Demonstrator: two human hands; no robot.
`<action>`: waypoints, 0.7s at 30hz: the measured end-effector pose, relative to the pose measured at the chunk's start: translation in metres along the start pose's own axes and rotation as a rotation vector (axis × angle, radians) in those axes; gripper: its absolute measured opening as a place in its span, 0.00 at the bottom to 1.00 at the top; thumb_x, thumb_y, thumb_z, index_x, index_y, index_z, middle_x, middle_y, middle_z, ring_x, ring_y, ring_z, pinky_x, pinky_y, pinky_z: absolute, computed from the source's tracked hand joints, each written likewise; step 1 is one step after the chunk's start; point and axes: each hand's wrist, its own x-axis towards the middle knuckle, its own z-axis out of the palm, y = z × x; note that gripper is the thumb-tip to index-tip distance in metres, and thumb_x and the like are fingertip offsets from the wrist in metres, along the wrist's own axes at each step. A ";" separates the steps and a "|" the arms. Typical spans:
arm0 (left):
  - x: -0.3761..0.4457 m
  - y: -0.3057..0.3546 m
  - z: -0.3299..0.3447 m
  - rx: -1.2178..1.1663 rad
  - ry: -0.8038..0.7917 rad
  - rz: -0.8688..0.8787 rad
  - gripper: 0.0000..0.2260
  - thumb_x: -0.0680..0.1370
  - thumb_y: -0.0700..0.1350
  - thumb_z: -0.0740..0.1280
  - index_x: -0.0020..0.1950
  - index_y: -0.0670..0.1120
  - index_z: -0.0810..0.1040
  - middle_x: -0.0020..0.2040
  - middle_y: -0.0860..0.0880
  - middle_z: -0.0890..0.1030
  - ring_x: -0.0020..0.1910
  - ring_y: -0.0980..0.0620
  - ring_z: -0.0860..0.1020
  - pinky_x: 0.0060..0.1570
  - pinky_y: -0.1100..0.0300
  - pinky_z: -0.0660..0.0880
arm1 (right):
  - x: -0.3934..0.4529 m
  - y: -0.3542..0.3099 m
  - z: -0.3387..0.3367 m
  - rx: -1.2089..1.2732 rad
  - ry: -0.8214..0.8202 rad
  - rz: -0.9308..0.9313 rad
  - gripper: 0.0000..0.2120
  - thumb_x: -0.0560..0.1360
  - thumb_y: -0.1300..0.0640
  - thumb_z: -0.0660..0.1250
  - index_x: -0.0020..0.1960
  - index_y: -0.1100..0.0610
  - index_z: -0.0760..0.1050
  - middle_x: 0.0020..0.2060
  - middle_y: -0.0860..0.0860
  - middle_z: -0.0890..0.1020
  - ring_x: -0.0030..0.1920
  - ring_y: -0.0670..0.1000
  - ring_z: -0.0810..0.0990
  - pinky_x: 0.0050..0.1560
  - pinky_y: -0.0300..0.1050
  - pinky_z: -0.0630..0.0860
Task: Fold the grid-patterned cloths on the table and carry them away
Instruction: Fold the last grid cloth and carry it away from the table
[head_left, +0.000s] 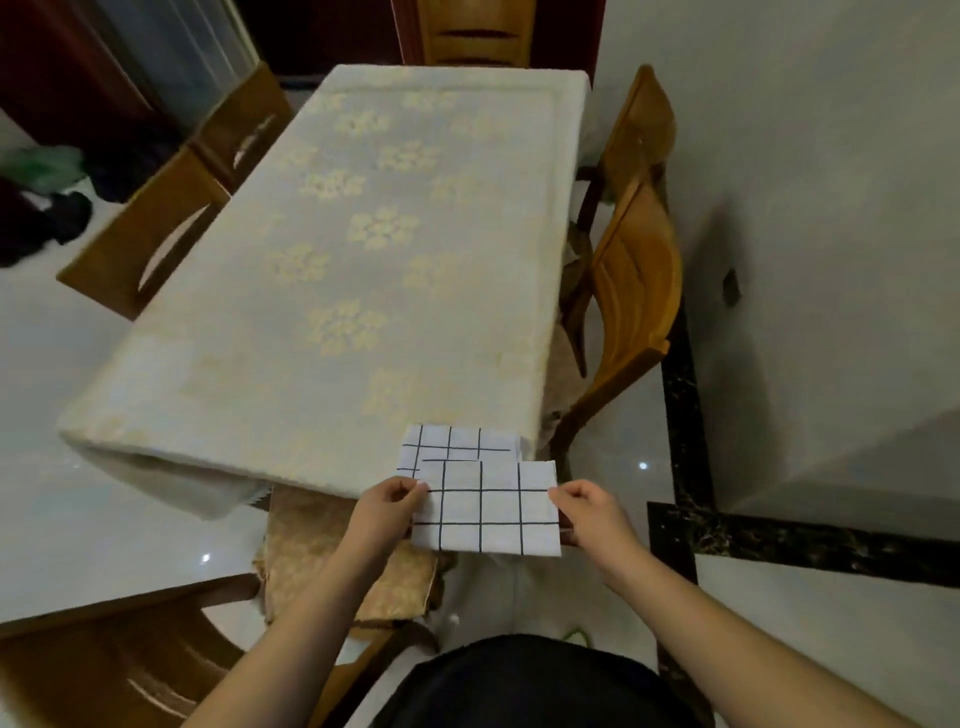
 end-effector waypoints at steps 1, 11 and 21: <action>0.003 0.000 0.000 -0.006 0.030 -0.008 0.08 0.79 0.48 0.66 0.46 0.46 0.81 0.44 0.44 0.83 0.43 0.44 0.80 0.42 0.50 0.78 | 0.005 -0.003 0.002 -0.001 -0.021 0.008 0.08 0.78 0.57 0.66 0.51 0.61 0.77 0.45 0.57 0.83 0.44 0.54 0.83 0.43 0.47 0.82; 0.057 0.001 -0.018 0.018 0.062 -0.019 0.05 0.79 0.45 0.67 0.49 0.44 0.80 0.45 0.44 0.82 0.45 0.45 0.81 0.42 0.51 0.79 | 0.063 -0.014 0.026 -0.181 -0.087 0.056 0.07 0.78 0.55 0.66 0.52 0.58 0.77 0.47 0.55 0.83 0.45 0.56 0.84 0.45 0.50 0.83; 0.103 0.000 -0.025 0.219 0.075 0.046 0.04 0.79 0.46 0.65 0.47 0.47 0.79 0.39 0.48 0.82 0.38 0.50 0.80 0.40 0.55 0.79 | 0.098 -0.022 0.052 -0.376 0.004 0.047 0.07 0.78 0.56 0.66 0.51 0.60 0.77 0.42 0.56 0.82 0.38 0.51 0.79 0.32 0.40 0.77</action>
